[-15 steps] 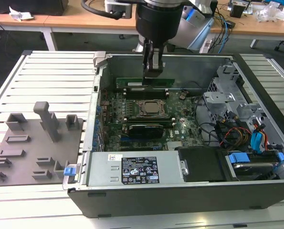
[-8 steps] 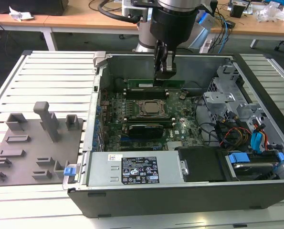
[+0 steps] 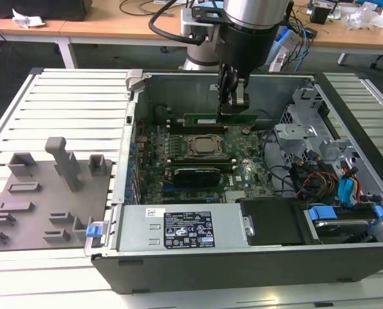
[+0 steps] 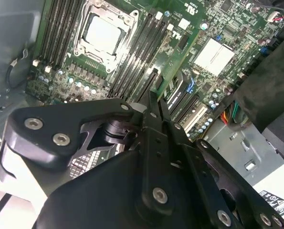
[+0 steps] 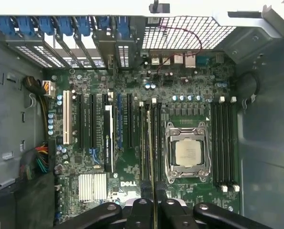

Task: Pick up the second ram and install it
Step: 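Pick up the second ram and move it above second insertion slot, then insert the second ram into the second slot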

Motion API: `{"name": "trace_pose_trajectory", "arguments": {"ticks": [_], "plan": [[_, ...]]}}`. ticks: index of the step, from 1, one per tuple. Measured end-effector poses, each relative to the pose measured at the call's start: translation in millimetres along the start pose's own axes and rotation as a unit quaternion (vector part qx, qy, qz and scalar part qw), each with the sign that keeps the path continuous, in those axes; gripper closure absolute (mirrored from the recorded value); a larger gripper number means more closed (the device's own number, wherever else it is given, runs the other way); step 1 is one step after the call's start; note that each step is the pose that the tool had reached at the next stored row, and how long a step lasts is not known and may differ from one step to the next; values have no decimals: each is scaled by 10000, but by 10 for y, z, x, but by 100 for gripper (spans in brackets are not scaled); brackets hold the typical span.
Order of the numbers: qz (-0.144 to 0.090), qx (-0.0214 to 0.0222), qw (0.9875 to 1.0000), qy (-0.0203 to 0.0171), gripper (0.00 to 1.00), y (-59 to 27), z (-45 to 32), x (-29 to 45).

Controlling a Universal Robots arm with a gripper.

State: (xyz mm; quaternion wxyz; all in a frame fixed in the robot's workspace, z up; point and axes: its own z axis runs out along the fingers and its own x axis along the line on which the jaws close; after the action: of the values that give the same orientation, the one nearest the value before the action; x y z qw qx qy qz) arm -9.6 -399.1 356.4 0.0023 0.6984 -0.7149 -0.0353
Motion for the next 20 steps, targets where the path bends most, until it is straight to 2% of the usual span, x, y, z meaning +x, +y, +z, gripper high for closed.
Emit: {"name": "trace_pose_trajectory", "arguments": {"ticks": [14, 20], "plan": [[0, 1, 10000, -1, 86, 2, 3, 0], [-1, 0, 10000, -1, 86, 12, 108, 5]]}}
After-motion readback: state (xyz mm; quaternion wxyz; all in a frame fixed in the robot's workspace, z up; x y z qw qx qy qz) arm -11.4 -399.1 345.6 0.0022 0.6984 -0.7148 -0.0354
